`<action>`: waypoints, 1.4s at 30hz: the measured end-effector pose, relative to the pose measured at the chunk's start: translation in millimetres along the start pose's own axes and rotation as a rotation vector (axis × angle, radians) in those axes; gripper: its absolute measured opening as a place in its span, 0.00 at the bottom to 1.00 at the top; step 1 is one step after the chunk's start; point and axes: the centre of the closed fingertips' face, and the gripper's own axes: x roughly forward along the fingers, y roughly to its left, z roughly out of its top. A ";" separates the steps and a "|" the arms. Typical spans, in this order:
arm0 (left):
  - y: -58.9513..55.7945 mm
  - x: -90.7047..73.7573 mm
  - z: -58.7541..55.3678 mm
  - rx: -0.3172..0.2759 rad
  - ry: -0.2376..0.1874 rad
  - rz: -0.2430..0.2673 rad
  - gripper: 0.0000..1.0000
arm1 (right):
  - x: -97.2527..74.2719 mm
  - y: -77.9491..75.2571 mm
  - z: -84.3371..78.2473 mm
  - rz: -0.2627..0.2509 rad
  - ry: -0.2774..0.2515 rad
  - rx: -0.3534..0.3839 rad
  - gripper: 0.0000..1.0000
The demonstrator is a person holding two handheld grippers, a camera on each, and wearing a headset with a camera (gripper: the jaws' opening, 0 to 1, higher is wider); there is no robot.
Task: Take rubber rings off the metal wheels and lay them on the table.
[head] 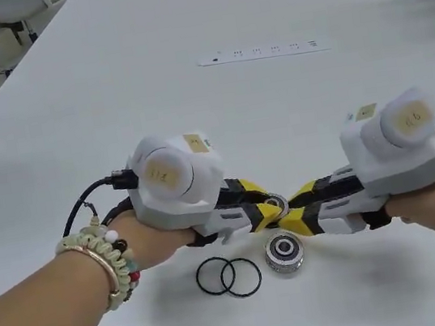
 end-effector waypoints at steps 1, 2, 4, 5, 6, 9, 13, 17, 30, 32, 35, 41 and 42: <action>0.0 0.0 0.0 -0.001 0.000 0.000 0.14 | -0.3 -0.4 0.0 -0.001 0.003 -0.008 0.15; 0.1 0.0 0.0 -0.001 0.000 0.001 0.14 | -0.2 -1.8 0.2 -0.002 0.005 -0.014 0.15; 0.1 0.0 0.0 -0.002 0.001 0.002 0.14 | -0.1 -0.6 0.1 -0.006 0.012 -0.036 0.16; 0.2 0.0 -0.1 -0.002 0.001 0.002 0.14 | 0.4 -1.6 1.8 -0.017 0.004 -0.068 0.17; 0.3 0.0 -0.1 -0.004 0.001 0.002 0.14 | 0.7 -3.5 2.9 -0.025 0.002 -0.083 0.20; 0.3 0.1 -0.2 -0.005 0.000 0.002 0.14 | 3.8 -4.4 4.8 -0.033 -0.006 -0.067 0.26; 0.4 0.1 -0.2 -0.004 0.001 0.003 0.14 | 3.1 -1.6 4.7 -0.022 -0.004 -0.090 0.21; 0.3 0.0 0.0 -0.005 0.000 0.004 0.14 | 1.8 -2.3 3.5 -0.016 0.004 -0.106 0.19; 1.0 -0.9 -0.4 -0.009 0.001 0.009 0.14 | -1.2 -6.4 -1.9 -0.028 0.027 -0.117 0.04; 1.8 -1.3 -1.0 -0.009 0.003 0.012 0.14 | -1.9 -9.2 -1.2 -0.048 0.031 -0.121 0.00; 2.1 -1.8 -1.1 -0.008 0.004 0.013 0.14 | -2.7 -11.9 -0.8 -0.064 0.033 -0.100 0.00; 1.9 -2.1 -1.2 -0.007 0.006 0.013 0.14 | -2.7 -15.5 -0.8 -0.085 0.036 0.020 0.00; 1.9 -2.0 -1.1 -0.005 0.006 0.014 0.14 | -2.8 -15.8 -0.7 -0.080 0.030 0.059 0.00</action>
